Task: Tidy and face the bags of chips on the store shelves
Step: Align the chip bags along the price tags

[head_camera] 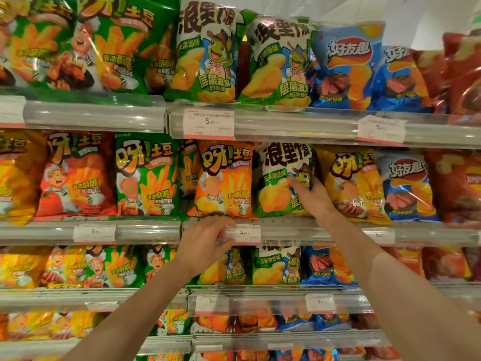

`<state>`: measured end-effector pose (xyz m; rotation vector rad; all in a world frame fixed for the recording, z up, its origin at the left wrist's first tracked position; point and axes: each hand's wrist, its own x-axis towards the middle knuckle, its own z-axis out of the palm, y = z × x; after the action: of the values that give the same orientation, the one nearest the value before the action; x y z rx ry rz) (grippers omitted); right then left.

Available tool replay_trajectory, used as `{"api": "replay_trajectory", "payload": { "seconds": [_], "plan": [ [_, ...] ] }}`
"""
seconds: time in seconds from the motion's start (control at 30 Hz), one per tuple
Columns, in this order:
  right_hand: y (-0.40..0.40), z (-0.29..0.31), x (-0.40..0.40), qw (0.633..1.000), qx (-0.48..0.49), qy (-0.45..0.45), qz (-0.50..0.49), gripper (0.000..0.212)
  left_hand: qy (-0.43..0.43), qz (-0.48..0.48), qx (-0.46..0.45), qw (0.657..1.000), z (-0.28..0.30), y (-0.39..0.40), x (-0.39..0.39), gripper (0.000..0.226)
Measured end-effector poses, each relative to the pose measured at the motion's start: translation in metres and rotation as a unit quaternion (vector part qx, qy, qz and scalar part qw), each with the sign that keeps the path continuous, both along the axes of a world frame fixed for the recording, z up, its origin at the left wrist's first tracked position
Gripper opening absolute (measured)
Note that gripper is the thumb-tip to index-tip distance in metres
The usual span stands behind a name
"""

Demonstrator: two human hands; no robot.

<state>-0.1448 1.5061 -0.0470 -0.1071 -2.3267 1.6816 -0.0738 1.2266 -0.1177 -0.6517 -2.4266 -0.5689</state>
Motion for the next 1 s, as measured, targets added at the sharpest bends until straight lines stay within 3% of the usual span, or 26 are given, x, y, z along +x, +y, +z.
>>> {"api": "replay_trajectory", "payload": {
  "seconds": [0.33,0.47,0.6,0.67,0.77,0.87,1.0],
  "plan": [
    [-0.003,0.001,0.009,0.997,0.061,0.049,-0.027,0.071,-0.005,-0.002,0.007,1.000,0.001,0.000,0.005,0.038],
    [-0.001,-0.023,0.047,0.975,0.191,0.079,-0.079,0.096,-0.003,0.003,0.025,1.000,-0.007,0.002,0.006,0.034],
    [-0.004,-0.074,0.102,0.921,0.360,0.119,-0.086,0.083,0.032,0.016,0.038,0.999,-0.028,0.009,0.017,0.048],
    [-0.004,-0.102,0.127,0.905,0.395,0.139,-0.066,0.079,0.017,0.006,0.058,0.998,-0.048,0.016,0.030,0.053],
    [0.005,-0.142,0.160,0.916,0.399,0.041,-0.012,0.088,-0.051,-0.028,0.079,0.995,-0.081,0.029,0.054,0.056],
    [0.021,-0.172,0.182,0.922,0.378,-0.082,0.032,0.103,-0.171,-0.034,0.074,0.982,-0.107,0.045,0.070,0.061],
    [0.058,-0.191,0.190,0.913,0.355,-0.185,0.074,0.075,-0.282,-0.023,0.021,0.959,-0.120,0.072,0.076,0.064]
  ]
}}
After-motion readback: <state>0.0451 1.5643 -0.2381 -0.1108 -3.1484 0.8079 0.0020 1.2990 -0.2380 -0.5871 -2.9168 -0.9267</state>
